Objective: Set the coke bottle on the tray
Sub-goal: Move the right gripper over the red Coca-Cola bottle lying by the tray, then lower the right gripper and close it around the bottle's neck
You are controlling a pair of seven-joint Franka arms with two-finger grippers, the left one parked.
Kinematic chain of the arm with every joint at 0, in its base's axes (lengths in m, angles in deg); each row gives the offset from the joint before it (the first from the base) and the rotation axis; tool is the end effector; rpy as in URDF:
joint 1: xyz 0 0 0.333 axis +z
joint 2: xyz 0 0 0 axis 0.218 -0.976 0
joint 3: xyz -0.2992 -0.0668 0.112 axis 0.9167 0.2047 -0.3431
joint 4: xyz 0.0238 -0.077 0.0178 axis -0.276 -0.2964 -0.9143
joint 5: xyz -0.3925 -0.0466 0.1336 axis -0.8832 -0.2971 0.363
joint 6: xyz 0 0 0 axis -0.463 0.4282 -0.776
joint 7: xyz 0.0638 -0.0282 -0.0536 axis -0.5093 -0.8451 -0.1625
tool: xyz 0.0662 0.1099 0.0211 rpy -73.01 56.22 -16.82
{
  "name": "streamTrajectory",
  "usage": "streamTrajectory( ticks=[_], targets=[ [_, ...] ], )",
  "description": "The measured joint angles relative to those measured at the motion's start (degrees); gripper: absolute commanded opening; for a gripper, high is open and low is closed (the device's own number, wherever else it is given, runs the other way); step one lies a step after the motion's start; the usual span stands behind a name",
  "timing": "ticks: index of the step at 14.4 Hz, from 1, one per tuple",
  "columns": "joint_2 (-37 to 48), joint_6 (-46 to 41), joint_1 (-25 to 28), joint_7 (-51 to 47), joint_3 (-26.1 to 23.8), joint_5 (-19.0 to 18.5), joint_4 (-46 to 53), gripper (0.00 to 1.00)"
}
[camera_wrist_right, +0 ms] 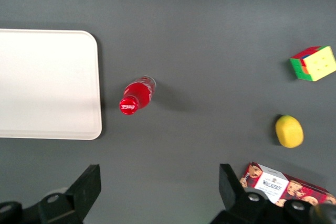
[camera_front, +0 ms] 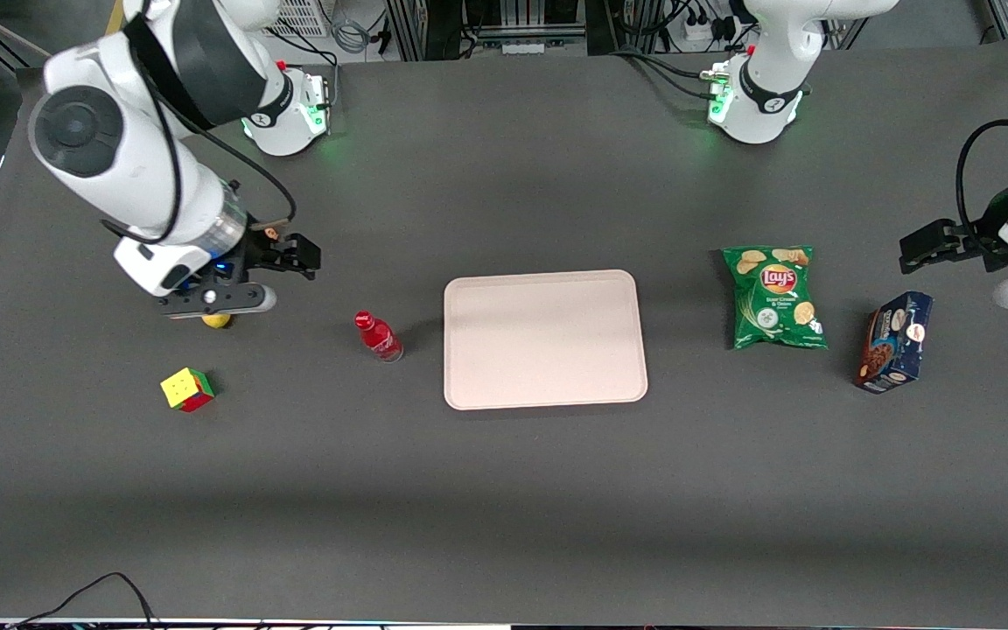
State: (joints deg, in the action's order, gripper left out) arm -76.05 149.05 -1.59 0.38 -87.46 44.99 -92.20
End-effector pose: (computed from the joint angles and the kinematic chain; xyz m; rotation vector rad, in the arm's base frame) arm 0.5674 0.2224 0.4933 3.1300 0.0759 -0.1408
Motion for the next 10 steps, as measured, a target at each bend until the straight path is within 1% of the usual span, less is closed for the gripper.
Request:
streamTrajectory(
  ticks=[2, 7, 10],
  targets=[
    [0.01, 4.09, 0.01, -0.66, -0.95, 0.00, -3.62, 1.00],
    [-0.19, 19.93, 0.06, -2.80, -4.05, 0.00, -15.47, 1.00],
    [-1.78, 24.26, 0.08, -2.84, -4.82, -0.02, -18.35, 1.00]
  ],
)
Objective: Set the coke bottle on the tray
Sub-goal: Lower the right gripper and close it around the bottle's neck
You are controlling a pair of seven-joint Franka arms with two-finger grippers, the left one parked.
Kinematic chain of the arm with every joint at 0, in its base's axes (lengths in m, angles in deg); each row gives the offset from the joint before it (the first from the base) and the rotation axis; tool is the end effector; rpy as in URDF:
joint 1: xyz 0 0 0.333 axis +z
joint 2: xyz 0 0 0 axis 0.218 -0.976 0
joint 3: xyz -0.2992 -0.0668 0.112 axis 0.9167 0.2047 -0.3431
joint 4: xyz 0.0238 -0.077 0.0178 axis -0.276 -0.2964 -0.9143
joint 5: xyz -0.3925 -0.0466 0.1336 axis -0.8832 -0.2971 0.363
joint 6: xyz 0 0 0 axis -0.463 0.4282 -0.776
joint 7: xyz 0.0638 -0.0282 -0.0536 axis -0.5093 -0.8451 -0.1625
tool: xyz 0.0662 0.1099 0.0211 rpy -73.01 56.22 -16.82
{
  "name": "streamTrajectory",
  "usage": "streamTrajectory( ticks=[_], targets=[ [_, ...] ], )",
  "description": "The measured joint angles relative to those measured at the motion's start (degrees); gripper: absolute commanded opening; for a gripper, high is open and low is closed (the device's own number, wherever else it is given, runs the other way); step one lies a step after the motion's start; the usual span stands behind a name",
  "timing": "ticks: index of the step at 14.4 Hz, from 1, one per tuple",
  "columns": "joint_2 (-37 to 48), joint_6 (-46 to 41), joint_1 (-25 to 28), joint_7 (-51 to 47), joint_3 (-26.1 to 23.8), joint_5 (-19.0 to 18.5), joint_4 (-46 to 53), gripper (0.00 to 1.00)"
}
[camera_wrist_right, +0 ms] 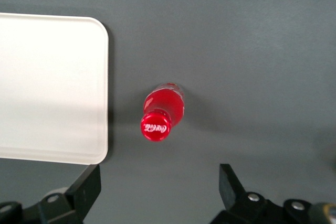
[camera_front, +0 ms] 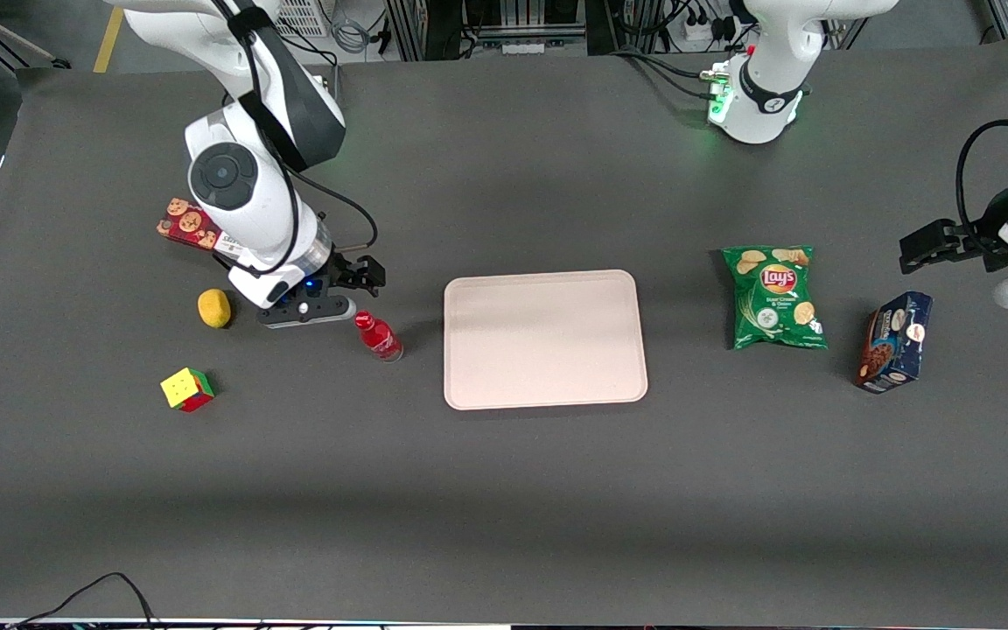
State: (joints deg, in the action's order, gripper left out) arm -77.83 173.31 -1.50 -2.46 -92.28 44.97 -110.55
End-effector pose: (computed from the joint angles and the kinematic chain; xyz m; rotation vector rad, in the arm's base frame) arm 0.5346 0.2657 0.3550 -3.1068 -0.1261 0.0422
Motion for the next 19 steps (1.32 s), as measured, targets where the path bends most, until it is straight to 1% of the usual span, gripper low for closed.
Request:
streamTrajectory(
  ticks=[8, 11, 14, 16, 19],
  targets=[
    [-7.67, 3.53, 0.13, -0.24, 0.00, -1.42, 1.98, 1.00],
    [-9.20, 4.30, 0.37, -3.48, -0.06, -5.63, 2.65, 0.99],
    [-10.26, 4.50, 0.40, -3.99, -0.15, -6.36, 3.32, 0.98],
    [-10.53, 4.77, 0.40, -4.09, -0.17, -6.38, 3.47, 0.94],
    [-10.55, 4.83, 0.40, -4.19, -0.31, -6.38, 3.61, 0.84]
  ],
)
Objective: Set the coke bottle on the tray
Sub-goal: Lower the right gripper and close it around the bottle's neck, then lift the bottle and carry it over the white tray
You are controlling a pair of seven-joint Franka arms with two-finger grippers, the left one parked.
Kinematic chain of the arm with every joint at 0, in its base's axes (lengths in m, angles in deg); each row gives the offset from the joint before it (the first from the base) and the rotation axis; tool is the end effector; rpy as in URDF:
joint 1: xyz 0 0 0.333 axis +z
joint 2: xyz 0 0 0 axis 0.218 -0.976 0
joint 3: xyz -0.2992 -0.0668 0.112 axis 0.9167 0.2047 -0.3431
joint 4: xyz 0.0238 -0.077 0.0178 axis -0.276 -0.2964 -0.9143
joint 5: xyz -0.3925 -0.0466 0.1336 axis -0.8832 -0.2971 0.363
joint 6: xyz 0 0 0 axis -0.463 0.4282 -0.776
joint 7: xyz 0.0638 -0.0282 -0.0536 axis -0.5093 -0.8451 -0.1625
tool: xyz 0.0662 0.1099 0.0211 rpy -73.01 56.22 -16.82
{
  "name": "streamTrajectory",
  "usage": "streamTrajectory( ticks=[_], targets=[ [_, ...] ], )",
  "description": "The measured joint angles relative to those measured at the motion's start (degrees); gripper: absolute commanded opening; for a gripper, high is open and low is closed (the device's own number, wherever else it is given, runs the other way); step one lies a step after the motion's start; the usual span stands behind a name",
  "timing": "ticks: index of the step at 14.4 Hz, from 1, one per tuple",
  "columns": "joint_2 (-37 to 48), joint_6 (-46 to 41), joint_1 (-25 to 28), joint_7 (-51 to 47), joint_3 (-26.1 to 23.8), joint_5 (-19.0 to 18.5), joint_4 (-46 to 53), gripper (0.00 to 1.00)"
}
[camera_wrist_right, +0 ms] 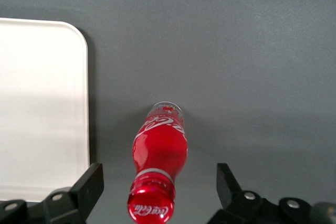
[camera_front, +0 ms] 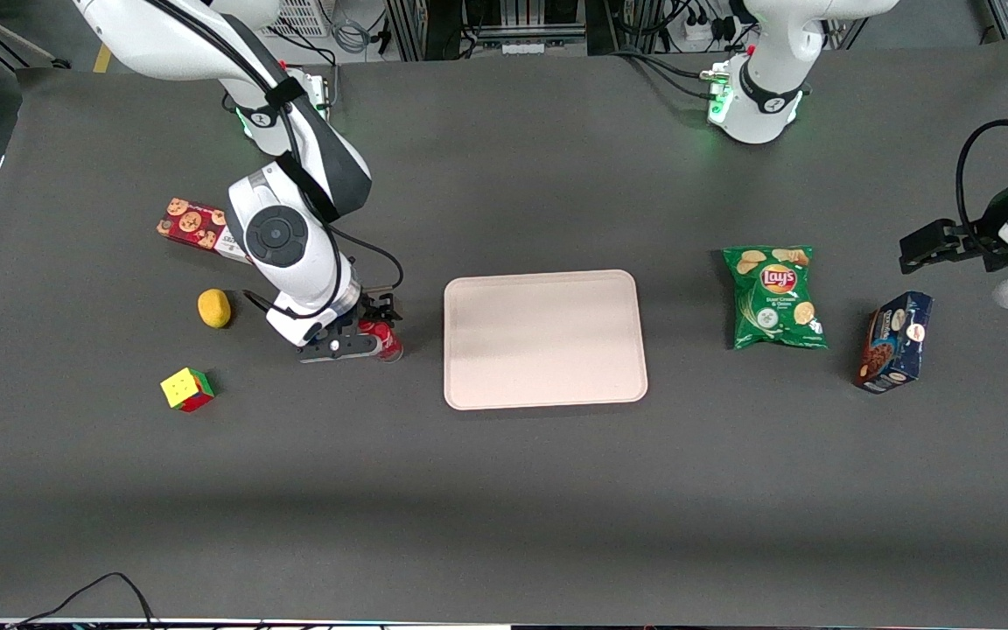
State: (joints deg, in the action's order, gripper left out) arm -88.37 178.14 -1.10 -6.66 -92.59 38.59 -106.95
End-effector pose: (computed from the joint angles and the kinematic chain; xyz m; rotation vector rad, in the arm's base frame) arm 0.5599 0.2790 0.2823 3.1242 0.1264 -0.0571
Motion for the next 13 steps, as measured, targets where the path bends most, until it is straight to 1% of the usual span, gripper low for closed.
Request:
streamTrajectory(
  ticks=[5, 7, 8, 9, 13],
  targets=[
    [-0.14, 0.00, 0.01, -0.11, -0.28, 0.00, 0.01, 0.74],
    [-0.29, 0.00, 0.04, -0.22, -0.46, 0.00, 0.00, 0.66],
    [-0.36, 0.00, 0.07, -0.24, -0.50, 0.00, 0.00, 0.61],
    [-0.39, 0.00, 0.08, -0.29, -0.52, 0.00, -0.01, 0.53],
    [-0.39, -0.01, 0.08, -0.30, -0.55, 0.00, 0.00, 0.15]
  ],
)
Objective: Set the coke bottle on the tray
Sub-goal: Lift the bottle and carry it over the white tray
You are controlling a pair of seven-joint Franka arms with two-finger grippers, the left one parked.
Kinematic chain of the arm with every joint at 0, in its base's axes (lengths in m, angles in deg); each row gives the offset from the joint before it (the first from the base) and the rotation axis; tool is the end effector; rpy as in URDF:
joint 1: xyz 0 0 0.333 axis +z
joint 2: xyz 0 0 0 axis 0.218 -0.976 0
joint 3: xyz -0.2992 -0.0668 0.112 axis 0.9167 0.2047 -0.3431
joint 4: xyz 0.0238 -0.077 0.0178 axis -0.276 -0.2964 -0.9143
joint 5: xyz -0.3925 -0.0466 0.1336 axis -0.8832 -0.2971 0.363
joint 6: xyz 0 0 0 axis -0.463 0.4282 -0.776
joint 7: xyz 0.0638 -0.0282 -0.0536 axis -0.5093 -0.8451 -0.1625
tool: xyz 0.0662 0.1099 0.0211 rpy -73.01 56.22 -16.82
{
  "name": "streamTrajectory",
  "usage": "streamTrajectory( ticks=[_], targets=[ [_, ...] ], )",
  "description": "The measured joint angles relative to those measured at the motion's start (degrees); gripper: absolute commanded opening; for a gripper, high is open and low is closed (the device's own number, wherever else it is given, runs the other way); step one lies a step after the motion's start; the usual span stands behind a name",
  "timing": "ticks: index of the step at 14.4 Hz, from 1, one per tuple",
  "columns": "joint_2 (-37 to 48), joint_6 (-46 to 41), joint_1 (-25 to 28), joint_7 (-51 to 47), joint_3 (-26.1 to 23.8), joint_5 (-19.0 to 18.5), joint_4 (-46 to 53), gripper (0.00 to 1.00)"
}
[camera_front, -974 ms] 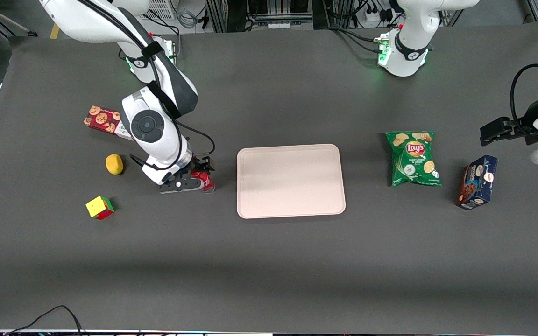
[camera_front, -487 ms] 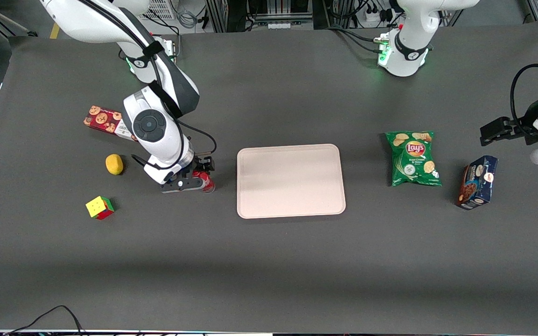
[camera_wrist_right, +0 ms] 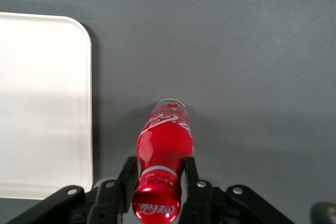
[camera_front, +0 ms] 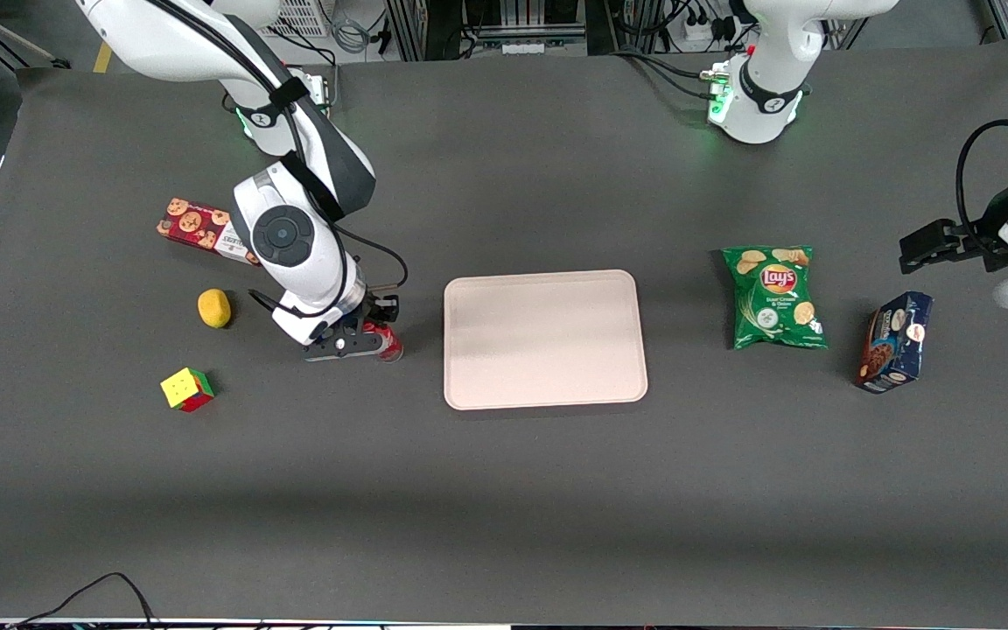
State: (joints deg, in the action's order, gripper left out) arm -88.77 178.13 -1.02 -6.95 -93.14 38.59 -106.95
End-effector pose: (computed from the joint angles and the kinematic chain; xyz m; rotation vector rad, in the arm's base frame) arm 0.5566 0.2849 0.2786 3.1252 0.1350 -0.0687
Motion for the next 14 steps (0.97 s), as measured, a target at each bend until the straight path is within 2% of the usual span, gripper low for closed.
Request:
streamTrajectory(
  ticks=[1, 2, 7, 11, 14],
  targets=[
    [0.00, 0.00, 0.00, 0.00, 0.00, 0.00, 0.00, 0.05],
    [0.05, -0.03, -0.01, 0.00, 0.01, -0.01, 0.08, 0.00],
    [1.28, -1.86, -0.03, -0.02, 0.00, -0.01, 0.96, 0.00],
    [6.74, -13.20, -0.11, -0.03, 0.00, 0.83, 7.15, 0.00],
    [10.23, -23.57, -0.11, -0.03, -0.02, 4.42, 15.12, 0.00]
  ],
)
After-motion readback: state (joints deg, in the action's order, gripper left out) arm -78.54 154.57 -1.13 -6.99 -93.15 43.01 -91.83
